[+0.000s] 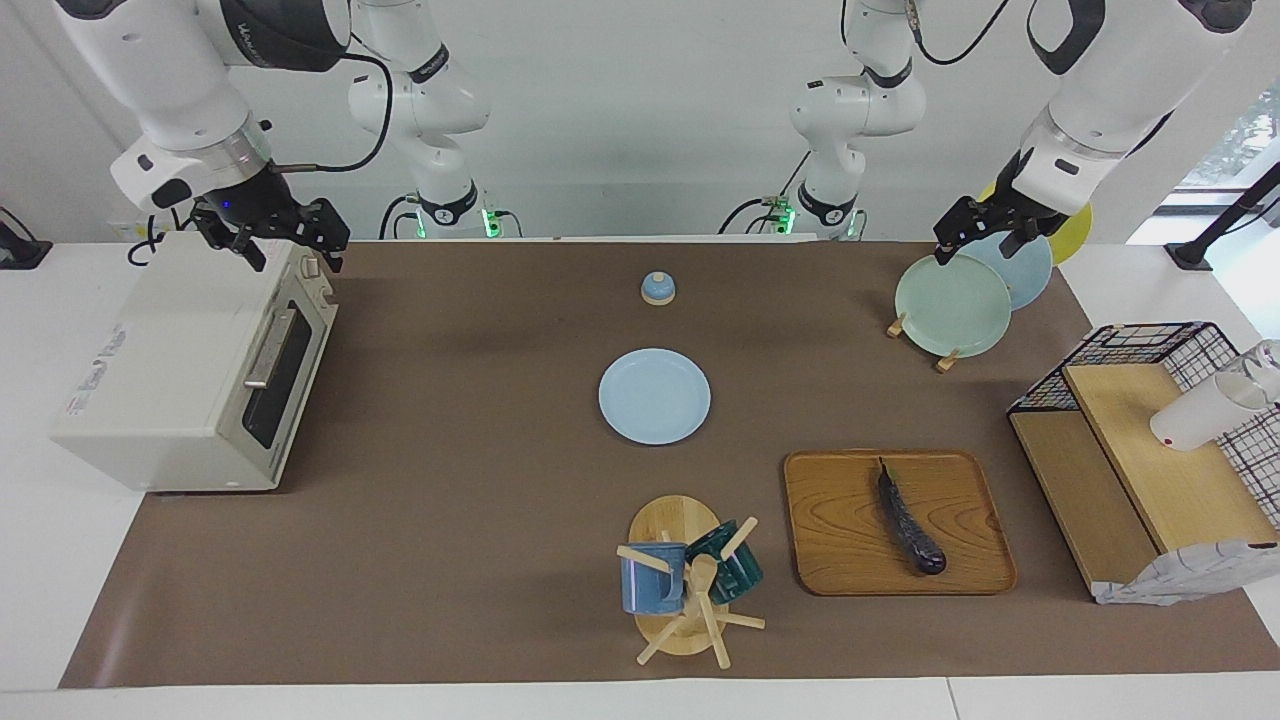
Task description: Put eggplant into oven
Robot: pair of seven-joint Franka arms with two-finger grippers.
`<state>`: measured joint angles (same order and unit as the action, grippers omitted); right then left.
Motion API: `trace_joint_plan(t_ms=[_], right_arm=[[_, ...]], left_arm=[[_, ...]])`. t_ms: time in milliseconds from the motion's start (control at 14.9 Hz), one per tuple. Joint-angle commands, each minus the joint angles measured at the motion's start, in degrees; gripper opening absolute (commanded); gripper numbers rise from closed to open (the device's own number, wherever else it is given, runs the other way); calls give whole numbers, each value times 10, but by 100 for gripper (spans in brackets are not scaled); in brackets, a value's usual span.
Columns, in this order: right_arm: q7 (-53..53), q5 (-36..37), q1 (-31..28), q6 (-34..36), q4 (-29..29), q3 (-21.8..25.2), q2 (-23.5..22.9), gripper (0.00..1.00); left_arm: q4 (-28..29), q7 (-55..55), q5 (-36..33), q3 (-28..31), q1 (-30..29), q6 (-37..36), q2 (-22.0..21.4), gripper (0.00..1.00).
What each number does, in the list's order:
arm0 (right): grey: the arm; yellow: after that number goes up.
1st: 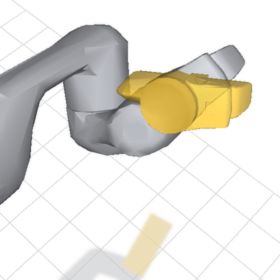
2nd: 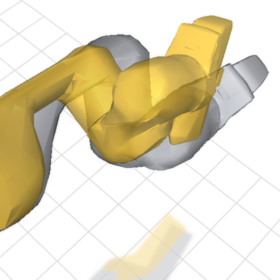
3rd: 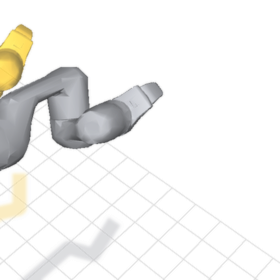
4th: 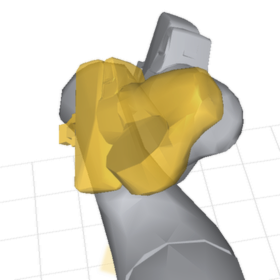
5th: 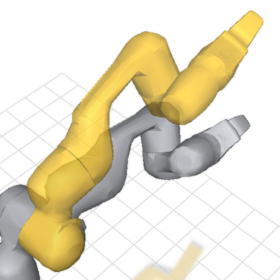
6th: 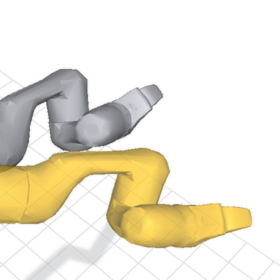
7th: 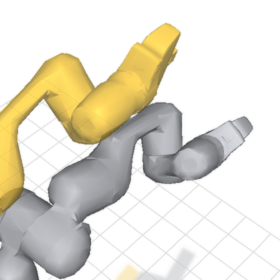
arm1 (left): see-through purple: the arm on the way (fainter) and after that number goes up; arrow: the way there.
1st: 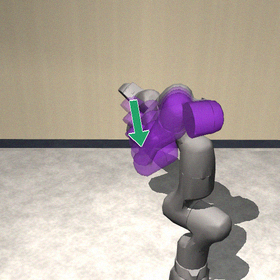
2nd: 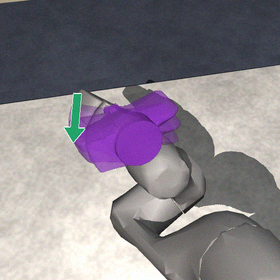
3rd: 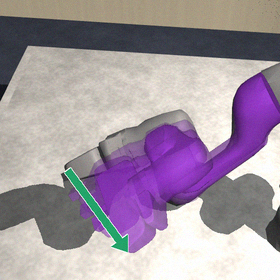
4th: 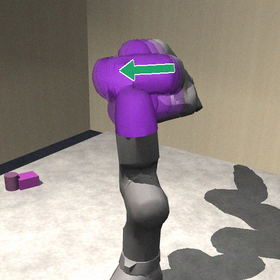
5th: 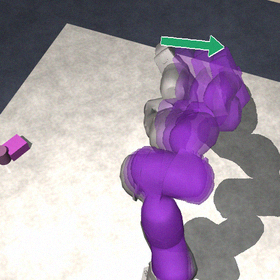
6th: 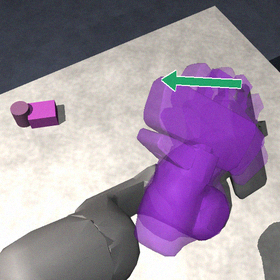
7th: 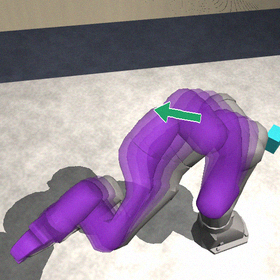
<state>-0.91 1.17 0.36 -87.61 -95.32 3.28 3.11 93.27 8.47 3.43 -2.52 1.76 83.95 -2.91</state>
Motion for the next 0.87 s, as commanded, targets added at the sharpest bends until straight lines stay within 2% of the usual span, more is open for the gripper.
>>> trace_joint_plan(t_ms=[0,336,403,471,538,605,807], right_arm=[[-13,-8,-4,0,-2,1,3,100],[-25,-7,-5,-21,-16,1,7,100],[-43,-7,-4,-27,-17,1,7,97],[-47,-7,-3,-34,-17,1,7,38],[-48,-7,-4,-37,-20,1,7,0],[-58,-8,-8,-47,-38,1,12,0],[-69,-7,-12,-168,-154,3,48,0]], left_arm=[[1,-9,-9,-6,-6,8,-3,100],[0,-9,-9,-6,-7,8,-4,100],[1,-7,-9,-6,-8,8,-4,100],[2,-4,-9,-6,-8,7,-5,100],[3,-2,-9,-6,-8,7,-5,100],[3,-1,-9,-6,-7,8,-6,100],[13,-2,-9,-6,-4,23,-9,100]])
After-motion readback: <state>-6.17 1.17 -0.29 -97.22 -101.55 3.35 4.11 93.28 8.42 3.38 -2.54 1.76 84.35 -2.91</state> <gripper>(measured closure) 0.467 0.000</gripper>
